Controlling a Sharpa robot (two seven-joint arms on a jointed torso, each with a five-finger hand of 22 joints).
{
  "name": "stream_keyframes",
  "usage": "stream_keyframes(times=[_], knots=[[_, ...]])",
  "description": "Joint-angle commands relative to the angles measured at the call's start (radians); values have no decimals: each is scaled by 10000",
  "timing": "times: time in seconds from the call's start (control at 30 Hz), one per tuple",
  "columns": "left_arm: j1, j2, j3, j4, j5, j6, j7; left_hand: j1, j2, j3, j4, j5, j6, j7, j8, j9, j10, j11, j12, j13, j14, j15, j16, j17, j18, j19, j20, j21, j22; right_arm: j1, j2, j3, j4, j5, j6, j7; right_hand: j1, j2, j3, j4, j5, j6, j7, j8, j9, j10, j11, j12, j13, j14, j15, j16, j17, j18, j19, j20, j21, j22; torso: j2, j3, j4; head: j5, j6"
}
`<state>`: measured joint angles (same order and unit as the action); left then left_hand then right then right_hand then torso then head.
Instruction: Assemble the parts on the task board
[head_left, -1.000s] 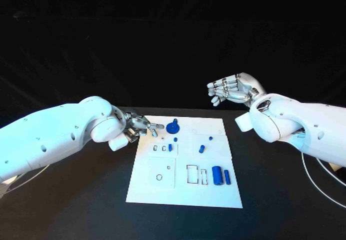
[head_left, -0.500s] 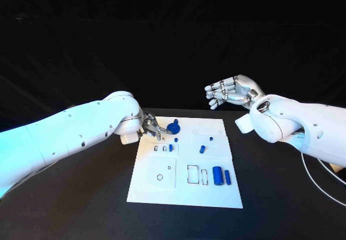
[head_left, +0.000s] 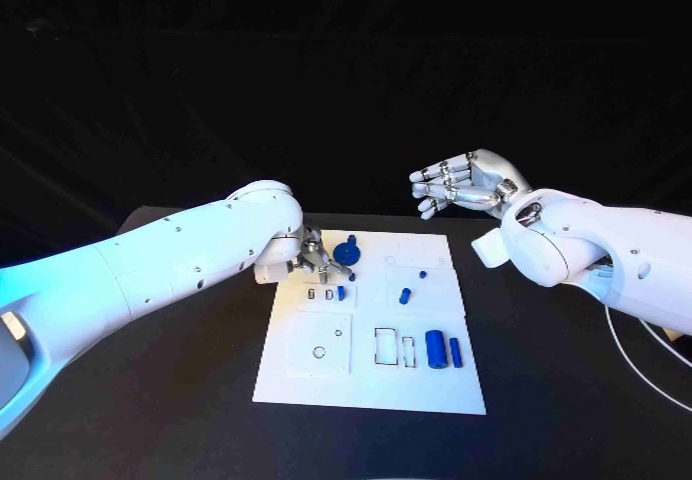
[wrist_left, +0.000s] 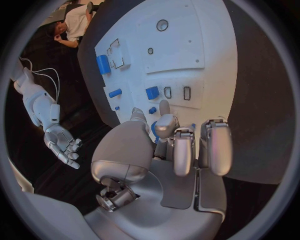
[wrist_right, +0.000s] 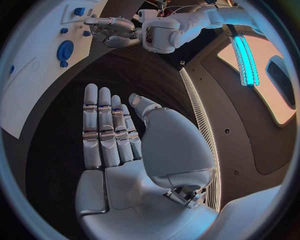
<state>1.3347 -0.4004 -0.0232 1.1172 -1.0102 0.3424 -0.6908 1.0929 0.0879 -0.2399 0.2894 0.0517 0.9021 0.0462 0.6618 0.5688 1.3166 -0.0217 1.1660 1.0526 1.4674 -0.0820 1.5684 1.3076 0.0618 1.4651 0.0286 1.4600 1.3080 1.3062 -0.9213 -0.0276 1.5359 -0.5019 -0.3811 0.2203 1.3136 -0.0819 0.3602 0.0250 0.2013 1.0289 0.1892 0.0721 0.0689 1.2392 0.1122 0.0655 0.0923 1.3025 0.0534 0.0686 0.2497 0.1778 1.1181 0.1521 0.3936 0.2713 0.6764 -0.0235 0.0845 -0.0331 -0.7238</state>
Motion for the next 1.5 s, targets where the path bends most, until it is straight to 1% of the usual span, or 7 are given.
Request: stream_keyframes(times=[0.03, 0.2, 0.4, 0.6, 1.07, 1.27, 1.5], knots=[[-64, 125, -6, -143, -125, 370, -116, -76, 30, -88, -18, -52, -102, -13, 66, 25, -21, -43, 4, -17, 1034, -44, 24, 2632, -175, 187, -61, -38, 645, -6, 1, -1, 42, -171, 186, 112, -51, 22, -40, -9, 55, -78, 2, -68, -13, -45, 35, -24, -31, -10, 37, -53, -36, 46, 62, -4, -69, -31, 46, -10, -34, 0, -3], [-171, 299, -9, -317, 9, 334, -62, -5, 62, -123, -42, -50, -185, 3, 54, 61, -42, -30, -18, -37, 1034, -36, 24, 2632, -173, 183, -58, -47, 635, -6, 19, -3, 69, -203, 198, 111, -41, 27, -39, -20, 65, -87, 7, -68, -13, -55, 40, -22, -49, -18, 40, -55, -58, 46, 68, -2, -90, -48, 70, -6, -36, 13, -27], [-216, 417, -9, -469, 109, 373, -5, 149, 110, -132, -95, -46, -244, 19, 59, 115, -55, -15, -27, -40, 1034, -22, 24, 2632, -175, 186, -48, -49, 640, -9, 52, -5, 60, -220, 203, 95, -40, 29, -41, -23, 69, -92, 10, -68, -13, -61, 43, -21, -58, -23, 43, -55, -69, 45, 69, 0, -101, -57, 62, -11, -30, 4, -68], [-260, 496, -8, -539, 237, 383, 84, 254, 149, -133, -123, -44, -274, 29, 66, 156, -66, -5, -34, -46, 1034, -12, 24, 2632, -173, 183, -38, -56, 633, -14, 87, -6, 39, -226, 204, 77, -47, 28, -51, -24, 72, -109, 19, -70, -14, -76, 52, -21, -80, -37, 52, -57, -96, 43, 72, 7, -129, -79, 57, -6, -32, -2, -95], [-279, 558, -7, -569, 325, 465, 107, 594, 239, -109, -246, -43, -341, 50, 87, 278, -94, 16, -55, -60, 1034, 10, 24, 2632, -170, 181, -13, -69, 627, -24, 164, -10, -3, -254, 253, 17, -69, 30, -69, -17, 73, -135, 32, -73, -16, -96, 65, -19, -110, -53, 64, -57, -136, 40, 78, 17, -170, -111, 47, 1, -1, -18, -158], [-279, 570, -8, -568, 306, 548, 94, 671, 246, -101, -284, -43, -347, 52, 93, 304, -91, 18, -46, -48, 1034, 13, 24, 2632, -173, 186, -10, -64, 640, -26, 193, -12, -34, -288, 356, 24, -114, 23, -106, 2, 79, -172, 47, -75, -18, -118, 81, -14, -147, -73, 80, -55, -186, 38, 85, 34, -224, -154, 44, -3, -5, -14, -177], [-279, 571, -9, -574, 297, 608, 114, 1026, 393, 51, -470, -40, -370, 56, 111, 402, -92, 20, -40, -33, 1034, 16, 24, 2632, -175, 193, -2, -61, 659, -30, 222, -14, -50, -293, 471, 75, -150, 22, -136, 21, 97, -205, 57, -77, -19, -144, 94, -15, -175, -98, 95, -58, -228, 37, 86, 48, -274, -192, 47, -2, 1, -24, -201]])
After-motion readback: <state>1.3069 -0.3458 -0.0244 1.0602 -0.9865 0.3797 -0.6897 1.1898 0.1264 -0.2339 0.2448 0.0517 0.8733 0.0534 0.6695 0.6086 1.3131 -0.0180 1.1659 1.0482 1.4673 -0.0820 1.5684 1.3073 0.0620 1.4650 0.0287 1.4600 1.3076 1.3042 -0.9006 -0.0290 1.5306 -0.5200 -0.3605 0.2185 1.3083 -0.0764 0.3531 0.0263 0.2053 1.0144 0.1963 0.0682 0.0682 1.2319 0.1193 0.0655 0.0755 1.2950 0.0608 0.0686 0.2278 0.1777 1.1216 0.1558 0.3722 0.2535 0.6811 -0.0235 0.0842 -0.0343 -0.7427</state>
